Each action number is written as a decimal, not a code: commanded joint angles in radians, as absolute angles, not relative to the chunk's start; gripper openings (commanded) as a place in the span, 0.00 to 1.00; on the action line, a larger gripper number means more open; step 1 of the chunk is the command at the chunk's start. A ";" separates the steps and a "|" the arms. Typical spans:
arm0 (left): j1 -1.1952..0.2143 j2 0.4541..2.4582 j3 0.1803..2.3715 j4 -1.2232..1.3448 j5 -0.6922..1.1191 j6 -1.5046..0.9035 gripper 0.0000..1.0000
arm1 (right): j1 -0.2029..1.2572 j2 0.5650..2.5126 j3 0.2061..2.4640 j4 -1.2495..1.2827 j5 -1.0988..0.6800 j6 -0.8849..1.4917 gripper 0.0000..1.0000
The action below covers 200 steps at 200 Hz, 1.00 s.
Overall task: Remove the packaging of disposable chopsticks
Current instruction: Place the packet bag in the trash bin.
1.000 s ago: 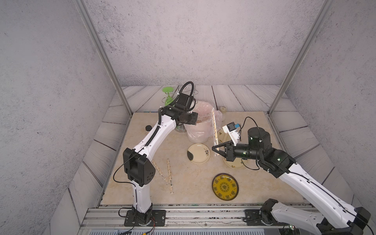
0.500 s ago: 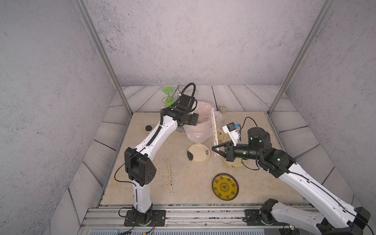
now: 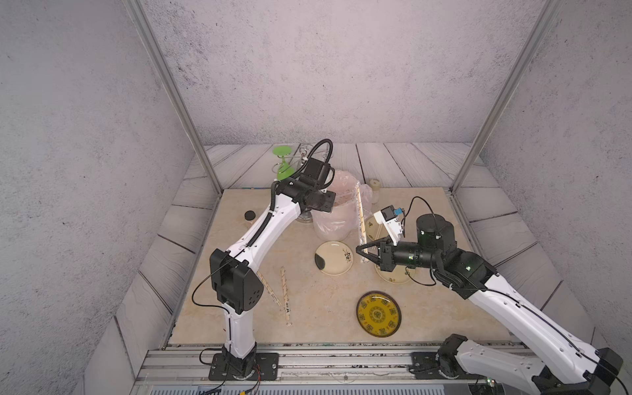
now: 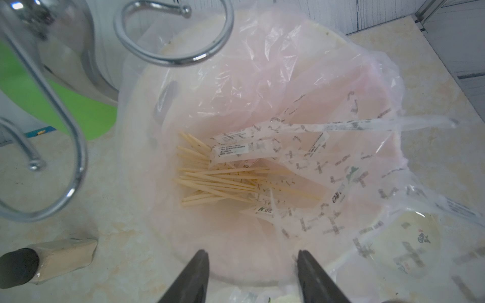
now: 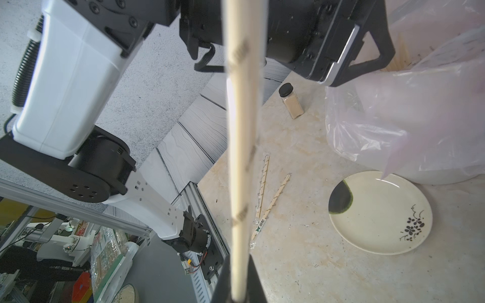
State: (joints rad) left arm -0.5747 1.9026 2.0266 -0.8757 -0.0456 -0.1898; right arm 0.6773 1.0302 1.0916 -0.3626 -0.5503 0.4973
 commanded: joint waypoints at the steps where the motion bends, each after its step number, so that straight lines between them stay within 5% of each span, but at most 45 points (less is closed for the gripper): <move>1: -0.587 1.929 2.071 -0.926 -0.063 -0.152 0.57 | 0.674 1.032 1.083 -0.351 -0.564 0.495 0.00; 200: -0.590 1.919 2.088 -0.996 0.066 -0.119 0.60 | 0.675 1.023 1.068 -0.357 -0.557 0.502 0.00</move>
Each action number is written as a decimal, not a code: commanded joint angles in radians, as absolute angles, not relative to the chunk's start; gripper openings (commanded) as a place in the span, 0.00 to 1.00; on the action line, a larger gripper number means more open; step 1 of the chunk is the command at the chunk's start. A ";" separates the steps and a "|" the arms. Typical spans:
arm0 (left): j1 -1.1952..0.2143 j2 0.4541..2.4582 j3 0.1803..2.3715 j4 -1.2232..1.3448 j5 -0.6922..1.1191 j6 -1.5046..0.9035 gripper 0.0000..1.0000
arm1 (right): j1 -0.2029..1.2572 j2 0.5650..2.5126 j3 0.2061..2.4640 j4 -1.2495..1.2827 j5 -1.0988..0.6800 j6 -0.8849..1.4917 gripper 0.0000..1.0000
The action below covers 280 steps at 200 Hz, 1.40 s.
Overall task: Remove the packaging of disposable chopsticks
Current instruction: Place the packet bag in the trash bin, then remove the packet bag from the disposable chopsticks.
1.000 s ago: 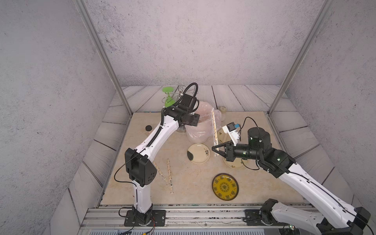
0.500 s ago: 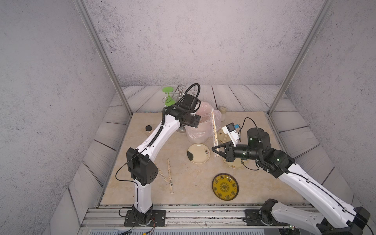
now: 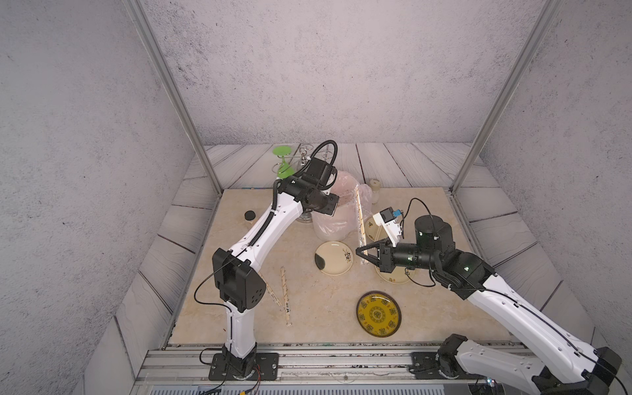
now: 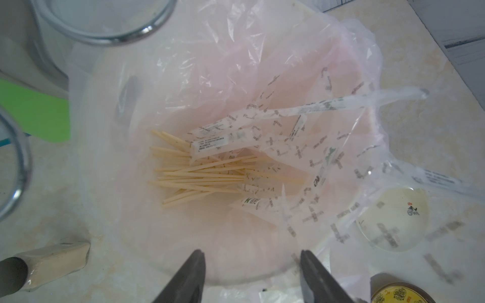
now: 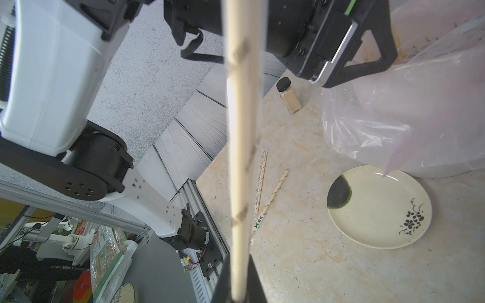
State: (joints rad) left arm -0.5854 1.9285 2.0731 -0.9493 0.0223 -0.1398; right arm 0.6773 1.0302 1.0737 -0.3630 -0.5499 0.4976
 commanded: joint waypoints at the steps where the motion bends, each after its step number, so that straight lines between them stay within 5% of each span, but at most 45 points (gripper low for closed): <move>1: -0.589 1.919 2.088 -0.996 0.068 -0.119 0.60 | 0.675 1.023 1.069 -0.357 -0.556 0.502 0.00; 125: -0.555 1.736 2.093 -0.871 0.105 -0.099 0.63 | 0.673 1.029 1.085 -0.383 -0.533 0.447 0.00; 183: -0.497 1.353 1.591 -0.312 0.640 -0.286 0.73 | 0.669 1.032 1.040 -0.278 -0.638 0.389 0.00; 230: -0.475 1.313 1.382 0.127 0.911 -0.597 0.74 | 0.669 1.108 1.048 -0.152 -0.798 0.416 0.00; 257: -0.462 1.366 1.368 0.245 0.982 -0.732 0.65 | 0.669 1.149 1.067 -0.112 -0.856 0.437 0.00; 280: -0.442 1.382 1.312 0.423 1.015 -0.860 0.39 | 0.669 1.181 1.083 -0.092 -0.896 0.451 0.00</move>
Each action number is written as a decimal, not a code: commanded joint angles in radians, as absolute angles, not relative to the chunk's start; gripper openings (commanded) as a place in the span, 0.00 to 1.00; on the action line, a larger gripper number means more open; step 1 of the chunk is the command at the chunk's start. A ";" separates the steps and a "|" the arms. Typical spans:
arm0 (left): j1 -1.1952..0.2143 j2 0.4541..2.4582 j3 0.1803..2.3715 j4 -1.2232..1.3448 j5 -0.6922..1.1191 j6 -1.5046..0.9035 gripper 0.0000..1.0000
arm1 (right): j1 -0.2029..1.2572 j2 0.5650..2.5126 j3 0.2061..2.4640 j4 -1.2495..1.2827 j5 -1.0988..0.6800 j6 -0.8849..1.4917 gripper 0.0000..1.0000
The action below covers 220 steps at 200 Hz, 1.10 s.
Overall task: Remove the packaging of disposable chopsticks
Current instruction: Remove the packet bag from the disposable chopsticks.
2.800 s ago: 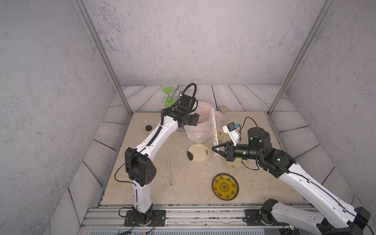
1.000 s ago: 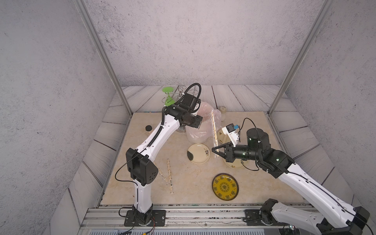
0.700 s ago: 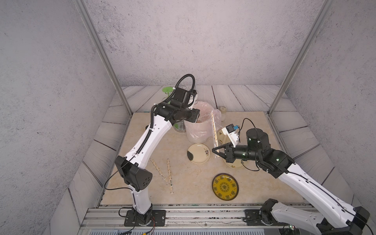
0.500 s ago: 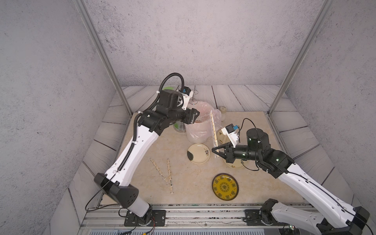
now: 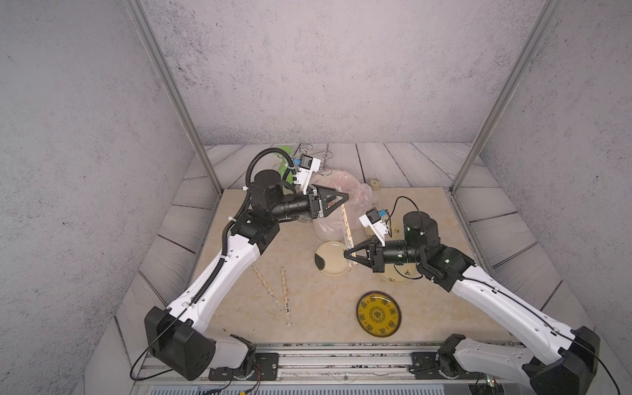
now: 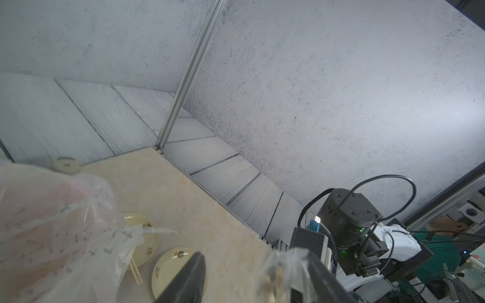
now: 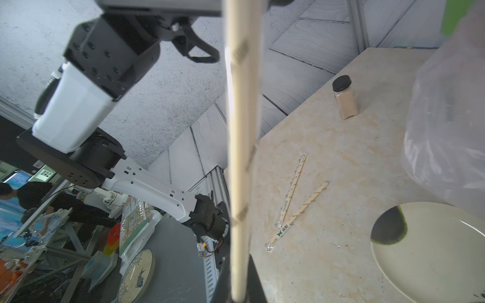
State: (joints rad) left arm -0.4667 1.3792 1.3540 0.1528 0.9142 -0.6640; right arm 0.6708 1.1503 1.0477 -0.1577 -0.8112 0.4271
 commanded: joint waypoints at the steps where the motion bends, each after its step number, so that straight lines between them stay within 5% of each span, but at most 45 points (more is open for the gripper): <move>1: -0.442 1.382 1.310 0.428 1.015 -0.862 0.38 | 0.669 1.182 1.084 -0.090 -0.896 0.453 0.00; 48: -0.439 1.355 1.256 0.417 1.011 -0.836 0.07 | 0.670 1.197 1.106 -0.032 -0.862 0.509 0.00; 220: -0.533 1.481 1.276 0.296 1.078 -0.853 0.07 | 0.565 1.313 1.484 0.118 -0.726 0.534 0.00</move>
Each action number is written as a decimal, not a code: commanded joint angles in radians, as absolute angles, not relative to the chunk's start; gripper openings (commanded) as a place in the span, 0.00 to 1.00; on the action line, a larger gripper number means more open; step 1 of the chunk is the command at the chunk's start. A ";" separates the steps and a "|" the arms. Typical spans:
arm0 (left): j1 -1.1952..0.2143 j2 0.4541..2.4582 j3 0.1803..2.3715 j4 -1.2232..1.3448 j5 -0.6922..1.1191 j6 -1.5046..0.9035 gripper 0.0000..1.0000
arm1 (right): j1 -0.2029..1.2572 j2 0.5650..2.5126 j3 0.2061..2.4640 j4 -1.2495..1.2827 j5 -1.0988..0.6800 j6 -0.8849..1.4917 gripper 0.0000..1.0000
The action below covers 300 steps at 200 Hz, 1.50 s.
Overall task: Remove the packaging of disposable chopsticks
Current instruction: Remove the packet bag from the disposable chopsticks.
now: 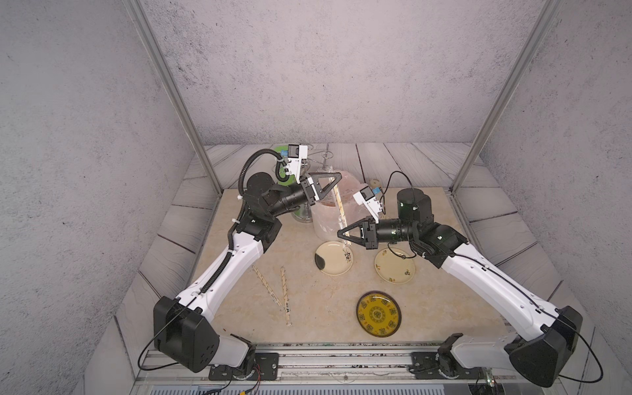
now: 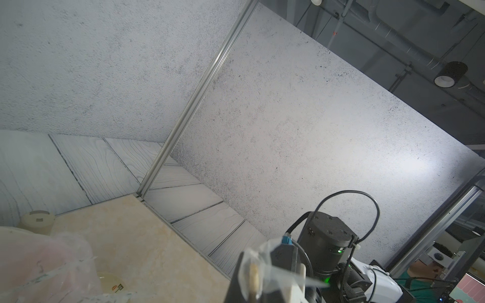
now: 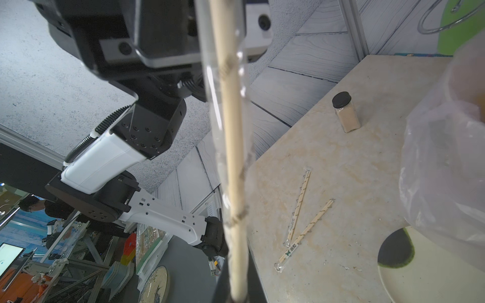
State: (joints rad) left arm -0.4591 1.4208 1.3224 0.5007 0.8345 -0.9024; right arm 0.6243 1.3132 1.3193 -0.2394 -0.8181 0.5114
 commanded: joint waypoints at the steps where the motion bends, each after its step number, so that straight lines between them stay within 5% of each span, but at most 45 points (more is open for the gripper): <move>1: -0.534 1.483 1.277 0.294 1.079 -0.853 0.07 | 0.565 1.314 1.485 0.120 -0.728 0.535 0.00; 139: -0.543 1.520 1.315 0.248 1.125 -0.884 0.13 | 0.523 1.306 1.420 0.141 -0.770 0.549 0.00; 178: -0.421 1.418 1.287 0.309 1.070 -0.897 0.53 | 0.581 1.266 1.231 0.060 -0.812 0.537 0.00; 198: -0.350 1.371 1.270 0.329 1.043 -0.901 0.65 | 0.627 1.246 1.134 0.003 -0.801 0.509 0.00; 300: -0.316 1.383 1.305 0.253 1.147 -0.869 0.62 | 0.658 1.184 1.058 -0.038 -0.843 0.528 0.00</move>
State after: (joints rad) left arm -0.3161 1.3621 1.2766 0.2882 1.1213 -0.8864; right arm 0.6525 1.2339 1.0054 -0.0452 -0.8146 0.5419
